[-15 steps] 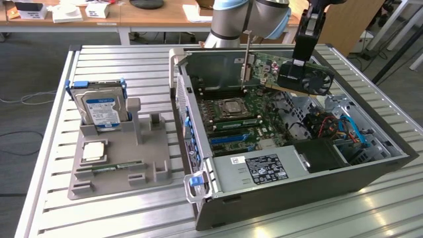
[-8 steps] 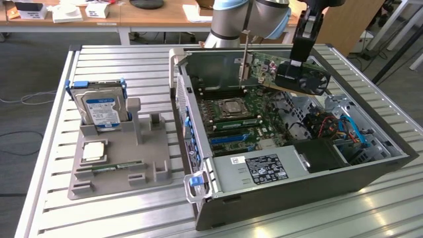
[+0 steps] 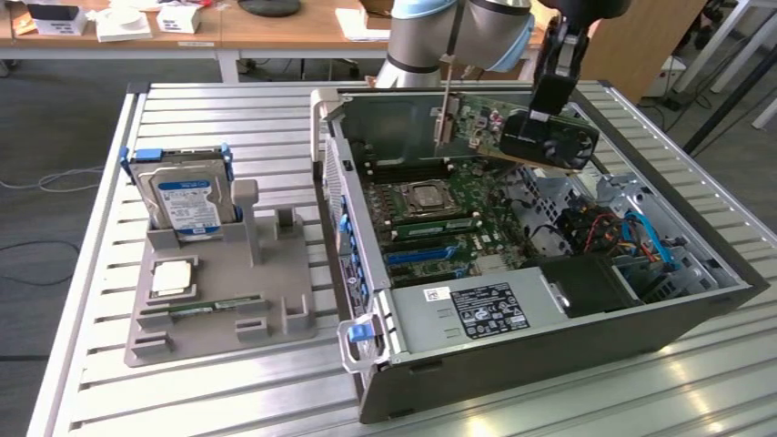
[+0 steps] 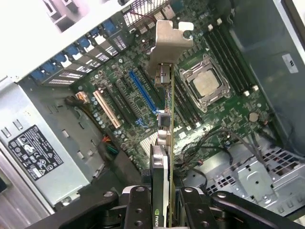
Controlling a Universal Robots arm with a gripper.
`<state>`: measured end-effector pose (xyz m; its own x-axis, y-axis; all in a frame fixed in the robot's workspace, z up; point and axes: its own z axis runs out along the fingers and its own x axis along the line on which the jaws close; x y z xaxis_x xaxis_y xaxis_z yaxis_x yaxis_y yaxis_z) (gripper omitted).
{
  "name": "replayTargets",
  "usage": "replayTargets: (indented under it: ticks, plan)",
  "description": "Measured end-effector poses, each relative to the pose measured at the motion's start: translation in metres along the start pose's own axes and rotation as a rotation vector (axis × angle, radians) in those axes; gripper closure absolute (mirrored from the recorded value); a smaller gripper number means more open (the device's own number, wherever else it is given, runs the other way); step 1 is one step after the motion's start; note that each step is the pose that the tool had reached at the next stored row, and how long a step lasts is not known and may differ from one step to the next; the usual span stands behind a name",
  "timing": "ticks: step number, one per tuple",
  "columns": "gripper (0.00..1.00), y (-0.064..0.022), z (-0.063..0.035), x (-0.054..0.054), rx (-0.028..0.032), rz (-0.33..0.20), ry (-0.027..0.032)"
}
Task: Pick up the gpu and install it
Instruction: 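Insert the gpu into the slot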
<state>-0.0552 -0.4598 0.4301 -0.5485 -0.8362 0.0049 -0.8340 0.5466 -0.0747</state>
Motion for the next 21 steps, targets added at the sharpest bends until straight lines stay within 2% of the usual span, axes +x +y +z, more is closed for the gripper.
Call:
replayTargets:
  ticks: [3, 7, 21]
  plan:
    - [0.73, 0.0001, 0.0014, 0.0, -0.0084, -0.041, -0.0162]
    - [0.73, 0.0003, 0.0033, 0.0, -0.0165, -0.101, -0.0332]
    - [0.73, 0.0006, 0.0081, 0.0, -0.0387, -0.315, -0.0826]
